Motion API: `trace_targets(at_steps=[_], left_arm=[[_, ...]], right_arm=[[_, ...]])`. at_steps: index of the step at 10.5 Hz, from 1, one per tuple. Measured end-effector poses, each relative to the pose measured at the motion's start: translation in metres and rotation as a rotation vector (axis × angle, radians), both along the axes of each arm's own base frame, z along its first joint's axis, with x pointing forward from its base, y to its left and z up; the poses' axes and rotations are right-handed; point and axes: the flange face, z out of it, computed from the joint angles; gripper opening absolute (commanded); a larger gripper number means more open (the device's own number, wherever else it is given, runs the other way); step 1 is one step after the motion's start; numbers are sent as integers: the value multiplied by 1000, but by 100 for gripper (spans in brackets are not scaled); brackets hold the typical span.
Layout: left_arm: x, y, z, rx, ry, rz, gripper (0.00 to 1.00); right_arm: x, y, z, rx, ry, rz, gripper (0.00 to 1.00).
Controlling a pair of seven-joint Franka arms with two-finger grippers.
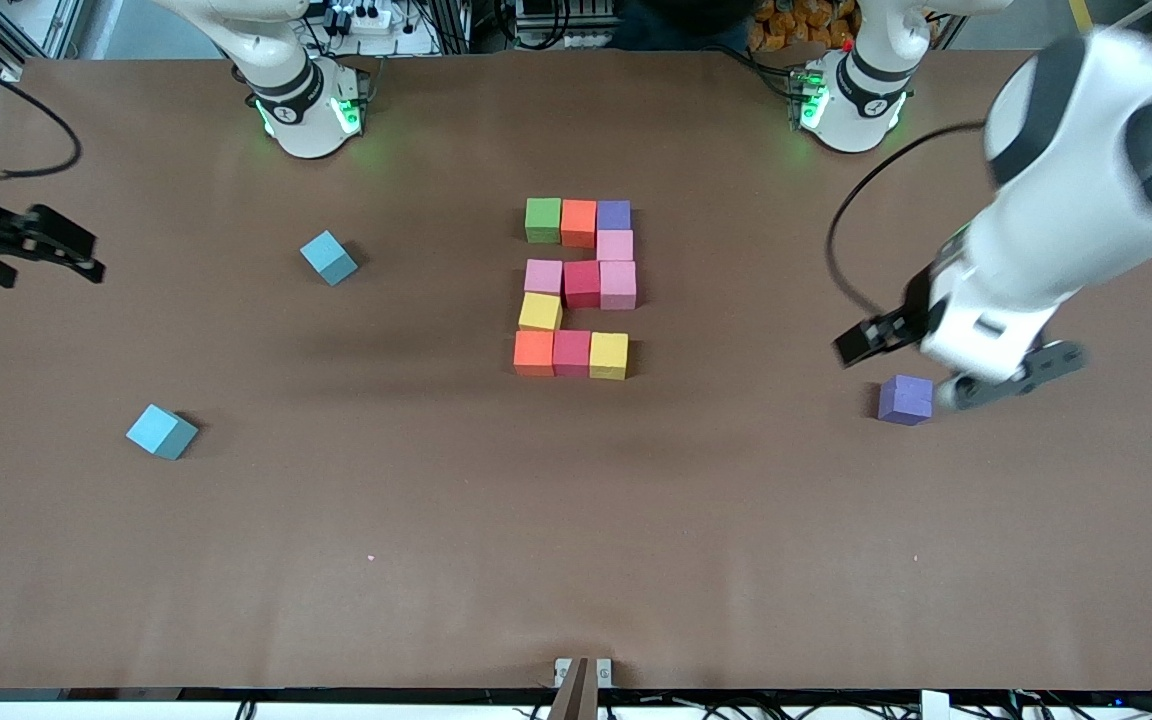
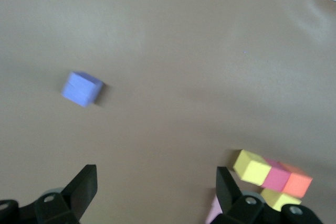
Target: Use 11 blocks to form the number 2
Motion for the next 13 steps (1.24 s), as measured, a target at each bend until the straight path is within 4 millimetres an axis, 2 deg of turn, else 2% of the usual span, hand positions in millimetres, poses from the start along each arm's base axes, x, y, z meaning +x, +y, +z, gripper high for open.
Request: trace_targets(at_steps=[1, 2, 3, 5, 7, 8, 10, 13], left_arm=[[-5, 17, 11, 5, 7, -84, 100], [-7, 36, 15, 2, 13, -138, 100], [-9, 52, 20, 4, 13, -167, 100], [-23, 79, 40, 20, 3, -230, 100], [-38, 119, 62, 34, 4, -264, 100], [-45, 136, 69, 36, 6, -269, 100], [-56, 155, 72, 37, 12, -246, 100], [-61, 154, 77, 38, 5, -248, 100]], right_arm=[[-1, 14, -2, -7, 2, 2, 100], [-1, 18, -2, -10, 2, 3, 100], [-1, 17, 0, -11, -2, 0, 100], [-2, 14, 16, -13, -22, -4, 100], [-7, 11, 36, -42, -23, -6, 100], [-8, 9, 38, -53, -24, -8, 100], [-6, 7, 33, -55, -7, -11, 100], [-1, 5, 24, -51, 10, -14, 100]])
